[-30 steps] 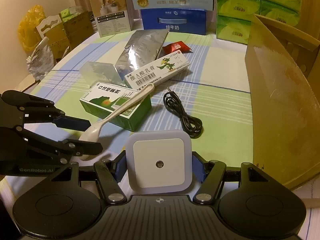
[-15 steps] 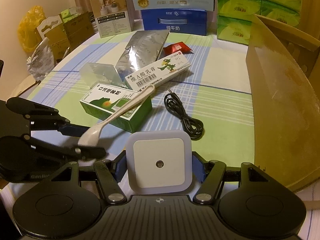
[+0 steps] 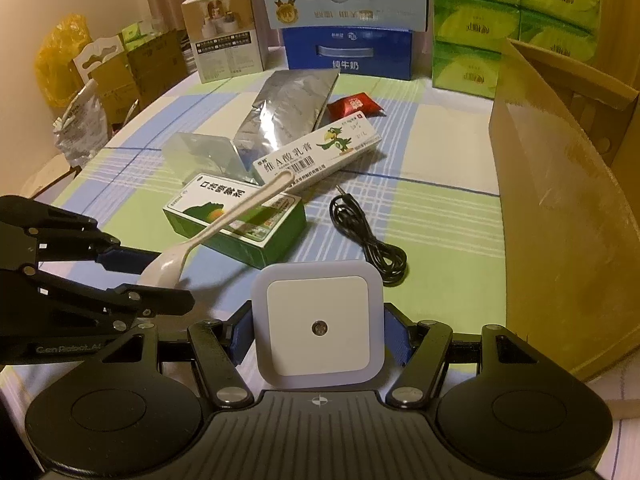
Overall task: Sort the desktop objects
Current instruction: 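Carry the spoon and night light to the cardboard box and release them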
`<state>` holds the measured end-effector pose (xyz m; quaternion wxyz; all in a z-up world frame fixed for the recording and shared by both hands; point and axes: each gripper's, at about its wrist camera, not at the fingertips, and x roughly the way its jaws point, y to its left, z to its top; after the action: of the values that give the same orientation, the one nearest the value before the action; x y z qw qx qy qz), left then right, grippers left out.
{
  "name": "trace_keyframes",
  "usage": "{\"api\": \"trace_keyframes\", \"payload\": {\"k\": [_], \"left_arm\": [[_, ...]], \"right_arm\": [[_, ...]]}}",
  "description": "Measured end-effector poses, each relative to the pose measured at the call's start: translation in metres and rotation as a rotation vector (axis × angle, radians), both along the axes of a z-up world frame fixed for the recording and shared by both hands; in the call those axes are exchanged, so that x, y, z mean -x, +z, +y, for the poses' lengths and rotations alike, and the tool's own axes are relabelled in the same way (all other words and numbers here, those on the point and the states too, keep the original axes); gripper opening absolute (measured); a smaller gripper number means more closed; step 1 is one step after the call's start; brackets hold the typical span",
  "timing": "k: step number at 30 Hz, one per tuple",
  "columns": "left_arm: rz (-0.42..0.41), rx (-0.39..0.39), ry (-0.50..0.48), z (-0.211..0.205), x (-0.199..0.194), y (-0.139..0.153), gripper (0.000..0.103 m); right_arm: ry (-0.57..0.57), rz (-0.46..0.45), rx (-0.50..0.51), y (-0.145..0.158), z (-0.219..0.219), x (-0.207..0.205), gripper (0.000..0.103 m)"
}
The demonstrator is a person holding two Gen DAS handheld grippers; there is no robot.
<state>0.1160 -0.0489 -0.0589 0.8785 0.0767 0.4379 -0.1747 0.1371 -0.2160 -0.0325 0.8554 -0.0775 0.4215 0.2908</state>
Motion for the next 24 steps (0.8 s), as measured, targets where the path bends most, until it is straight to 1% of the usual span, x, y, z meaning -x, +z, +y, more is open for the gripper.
{"api": "trace_keyframes", "payload": {"k": [7,14,20,24], "left_arm": [[0.002,0.011,0.047,-0.001,0.009,0.011,0.027],[-0.01,0.019,0.07,-0.008,0.023,0.028,0.027],[-0.031,0.035,0.086,-0.019,0.037,0.049,0.027],[-0.052,0.051,0.074,-0.032,0.044,0.066,0.028]], "right_arm": [[-0.026,-0.012,-0.021,0.007,-0.005,0.005,0.062],[-0.068,-0.035,-0.042,0.02,-0.019,0.026,0.062],[-0.116,-0.064,-0.072,0.041,-0.039,0.049,0.062],[-0.144,-0.079,-0.083,0.058,-0.055,0.058,0.062]]}}
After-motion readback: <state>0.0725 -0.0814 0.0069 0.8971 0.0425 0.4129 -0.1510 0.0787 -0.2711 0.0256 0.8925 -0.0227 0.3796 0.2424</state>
